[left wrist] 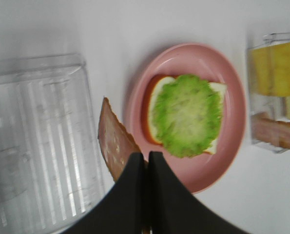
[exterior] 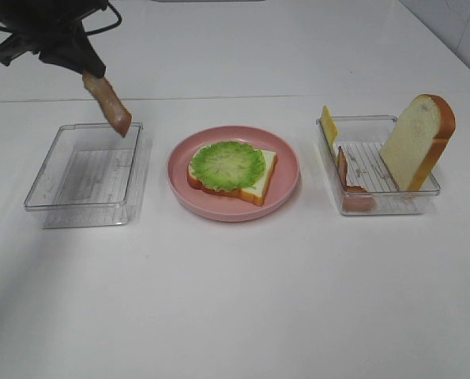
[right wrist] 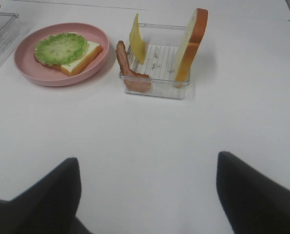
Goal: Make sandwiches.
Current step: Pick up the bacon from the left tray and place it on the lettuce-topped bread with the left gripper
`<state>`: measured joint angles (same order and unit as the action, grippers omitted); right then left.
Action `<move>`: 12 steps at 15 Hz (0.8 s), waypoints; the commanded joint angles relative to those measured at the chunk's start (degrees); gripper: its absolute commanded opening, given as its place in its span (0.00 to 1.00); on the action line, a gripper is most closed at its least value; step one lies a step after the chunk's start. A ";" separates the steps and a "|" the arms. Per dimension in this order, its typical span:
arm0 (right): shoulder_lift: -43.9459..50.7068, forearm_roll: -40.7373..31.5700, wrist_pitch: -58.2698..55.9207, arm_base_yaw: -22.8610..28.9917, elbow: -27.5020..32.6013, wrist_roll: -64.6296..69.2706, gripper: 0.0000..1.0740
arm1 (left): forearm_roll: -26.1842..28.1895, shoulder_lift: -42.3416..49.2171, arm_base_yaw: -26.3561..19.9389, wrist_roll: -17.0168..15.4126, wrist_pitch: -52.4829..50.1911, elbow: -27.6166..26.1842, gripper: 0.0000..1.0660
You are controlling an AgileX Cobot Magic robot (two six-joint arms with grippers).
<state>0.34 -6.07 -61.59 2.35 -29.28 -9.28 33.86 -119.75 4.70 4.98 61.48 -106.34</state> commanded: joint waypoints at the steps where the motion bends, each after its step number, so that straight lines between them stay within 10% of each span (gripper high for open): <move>1: 0.69 0.06 0.57 -0.29 0.23 0.40 0.69 | 10.77 0.34 2.01 3.67 -4.30 -0.52 0.00; 12: 0.69 0.06 0.57 -0.29 0.23 0.40 0.69 | 25.32 -10.26 18.28 8.77 -16.79 -0.57 0.00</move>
<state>0.34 -6.07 -61.59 2.35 -29.28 -9.28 57.75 -130.12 22.75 13.06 45.72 -106.86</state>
